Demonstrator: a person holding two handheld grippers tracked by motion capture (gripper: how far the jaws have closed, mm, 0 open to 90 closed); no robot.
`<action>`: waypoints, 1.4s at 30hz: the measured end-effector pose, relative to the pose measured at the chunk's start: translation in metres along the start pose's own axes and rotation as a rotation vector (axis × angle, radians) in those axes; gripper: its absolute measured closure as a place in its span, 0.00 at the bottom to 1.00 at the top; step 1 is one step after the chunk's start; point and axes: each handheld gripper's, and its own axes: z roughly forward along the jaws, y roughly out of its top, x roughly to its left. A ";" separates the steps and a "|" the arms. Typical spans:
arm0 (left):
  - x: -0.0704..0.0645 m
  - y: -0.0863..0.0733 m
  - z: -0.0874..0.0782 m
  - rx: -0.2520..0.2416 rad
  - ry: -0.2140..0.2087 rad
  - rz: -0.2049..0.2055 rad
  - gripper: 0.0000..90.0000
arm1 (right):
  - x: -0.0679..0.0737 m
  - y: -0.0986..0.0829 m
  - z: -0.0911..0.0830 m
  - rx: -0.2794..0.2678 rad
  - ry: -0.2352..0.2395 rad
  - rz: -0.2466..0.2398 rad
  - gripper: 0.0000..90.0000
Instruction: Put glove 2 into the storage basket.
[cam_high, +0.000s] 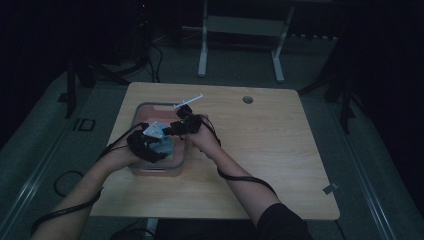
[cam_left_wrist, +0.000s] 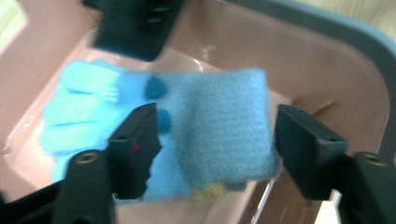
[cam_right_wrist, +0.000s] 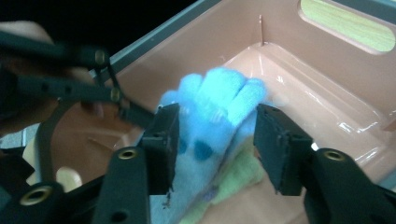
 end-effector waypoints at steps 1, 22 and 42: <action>0.001 0.000 -0.001 -0.001 0.000 -0.017 0.26 | 0.000 0.000 -0.002 -0.003 0.003 -0.006 0.49; -0.016 0.025 -0.014 -0.136 0.009 -0.056 0.02 | -0.011 -0.013 -0.043 -0.057 0.052 -0.081 0.23; -0.044 0.064 0.000 -0.196 -0.063 0.006 0.02 | -0.040 -0.047 -0.082 -0.066 0.017 -0.069 0.23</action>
